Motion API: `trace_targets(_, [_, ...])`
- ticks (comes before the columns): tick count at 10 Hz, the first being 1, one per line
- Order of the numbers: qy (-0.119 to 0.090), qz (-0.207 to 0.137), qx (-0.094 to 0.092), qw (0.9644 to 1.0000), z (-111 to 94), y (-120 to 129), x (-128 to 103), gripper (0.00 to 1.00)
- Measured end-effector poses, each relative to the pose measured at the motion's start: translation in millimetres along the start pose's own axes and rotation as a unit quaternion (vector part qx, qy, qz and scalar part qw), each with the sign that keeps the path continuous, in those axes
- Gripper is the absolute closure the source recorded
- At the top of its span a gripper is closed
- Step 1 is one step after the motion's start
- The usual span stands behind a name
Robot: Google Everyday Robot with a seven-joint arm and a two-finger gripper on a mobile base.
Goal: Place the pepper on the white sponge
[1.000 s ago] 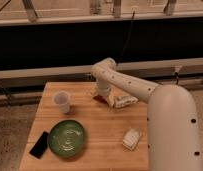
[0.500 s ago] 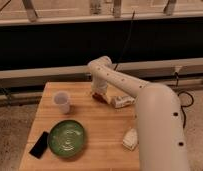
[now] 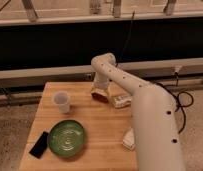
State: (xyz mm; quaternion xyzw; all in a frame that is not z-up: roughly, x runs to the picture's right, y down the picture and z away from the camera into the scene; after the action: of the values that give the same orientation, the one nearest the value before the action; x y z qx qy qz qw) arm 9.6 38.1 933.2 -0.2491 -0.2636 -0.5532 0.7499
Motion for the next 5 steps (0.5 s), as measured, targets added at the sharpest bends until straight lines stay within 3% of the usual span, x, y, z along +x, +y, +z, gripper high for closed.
trace_targets(5, [0.009, -0.055, 0.018, 0.9983, 5, 3, 13, 0.20])
